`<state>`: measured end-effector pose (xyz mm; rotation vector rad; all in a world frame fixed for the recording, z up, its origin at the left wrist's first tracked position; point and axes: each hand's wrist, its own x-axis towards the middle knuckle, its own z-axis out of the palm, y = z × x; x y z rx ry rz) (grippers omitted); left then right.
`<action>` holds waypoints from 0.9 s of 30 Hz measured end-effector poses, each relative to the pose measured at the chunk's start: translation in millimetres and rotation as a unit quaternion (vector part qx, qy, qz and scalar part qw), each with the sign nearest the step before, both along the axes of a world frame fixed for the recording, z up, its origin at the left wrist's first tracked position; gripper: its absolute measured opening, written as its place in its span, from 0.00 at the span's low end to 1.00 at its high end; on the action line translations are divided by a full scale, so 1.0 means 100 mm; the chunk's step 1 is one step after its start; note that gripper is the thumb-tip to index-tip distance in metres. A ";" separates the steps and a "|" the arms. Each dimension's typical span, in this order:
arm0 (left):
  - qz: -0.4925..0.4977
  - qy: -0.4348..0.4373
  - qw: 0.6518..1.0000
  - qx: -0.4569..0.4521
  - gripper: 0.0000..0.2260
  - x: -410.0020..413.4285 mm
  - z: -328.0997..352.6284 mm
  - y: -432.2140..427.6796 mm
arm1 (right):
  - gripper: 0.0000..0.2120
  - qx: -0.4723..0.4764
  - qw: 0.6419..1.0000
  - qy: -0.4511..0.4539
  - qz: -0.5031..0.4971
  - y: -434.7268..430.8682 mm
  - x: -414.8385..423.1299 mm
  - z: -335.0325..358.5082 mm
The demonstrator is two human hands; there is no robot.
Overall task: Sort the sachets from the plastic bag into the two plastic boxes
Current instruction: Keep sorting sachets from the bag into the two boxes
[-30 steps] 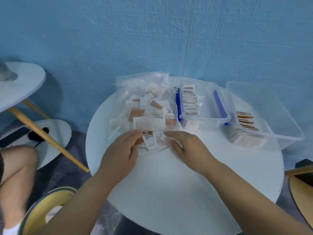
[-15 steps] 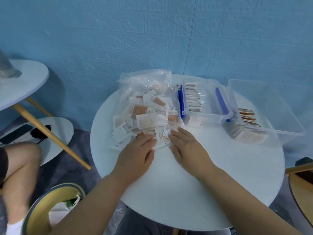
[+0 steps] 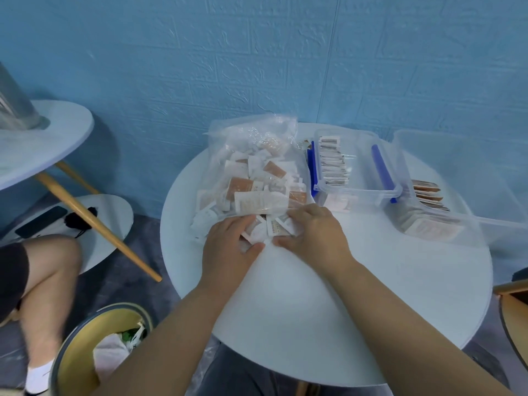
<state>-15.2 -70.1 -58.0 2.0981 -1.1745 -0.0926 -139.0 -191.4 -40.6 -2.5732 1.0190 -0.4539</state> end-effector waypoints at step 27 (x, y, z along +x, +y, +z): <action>0.074 0.317 0.917 -0.230 0.06 -0.34 0.22 0.13 | 0.11 0.409 0.848 -0.337 0.012 0.24 -0.11 0.28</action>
